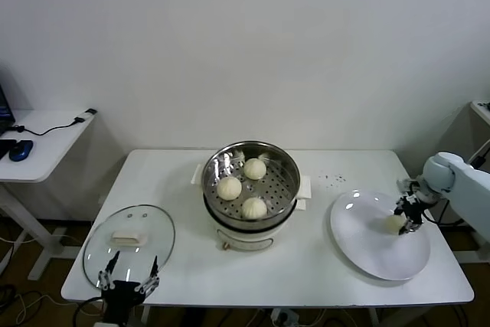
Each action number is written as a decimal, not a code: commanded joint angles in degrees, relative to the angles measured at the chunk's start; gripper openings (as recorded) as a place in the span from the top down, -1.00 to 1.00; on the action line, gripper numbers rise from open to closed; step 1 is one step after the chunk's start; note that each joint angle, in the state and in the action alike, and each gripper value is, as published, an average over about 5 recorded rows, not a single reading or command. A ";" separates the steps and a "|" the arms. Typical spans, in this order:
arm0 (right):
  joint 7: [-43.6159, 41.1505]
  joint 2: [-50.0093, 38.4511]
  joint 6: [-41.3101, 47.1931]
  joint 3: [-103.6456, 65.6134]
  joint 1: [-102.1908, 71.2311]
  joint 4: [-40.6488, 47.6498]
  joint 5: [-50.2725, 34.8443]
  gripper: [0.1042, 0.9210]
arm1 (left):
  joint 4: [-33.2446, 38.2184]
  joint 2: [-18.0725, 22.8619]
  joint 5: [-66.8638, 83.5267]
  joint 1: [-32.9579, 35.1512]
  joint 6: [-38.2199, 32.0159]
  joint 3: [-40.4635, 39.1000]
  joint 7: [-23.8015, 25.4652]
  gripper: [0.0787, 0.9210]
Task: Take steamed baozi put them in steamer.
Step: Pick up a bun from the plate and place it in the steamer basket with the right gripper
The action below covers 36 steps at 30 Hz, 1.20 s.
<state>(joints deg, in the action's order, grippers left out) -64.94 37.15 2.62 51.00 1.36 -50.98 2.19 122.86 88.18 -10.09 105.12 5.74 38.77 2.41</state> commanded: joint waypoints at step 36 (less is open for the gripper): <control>14.93 35.89 19.55 52.10 48.52 -17.46 -60.03 -0.12 | -6.04 -3.02 3.53 -1.91 -4.35 -3.09 0.67 -0.77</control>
<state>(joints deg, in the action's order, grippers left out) -54.35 63.27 19.86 95.37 48.50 -67.22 -50.45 117.52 85.48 -7.03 103.11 1.87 35.81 3.10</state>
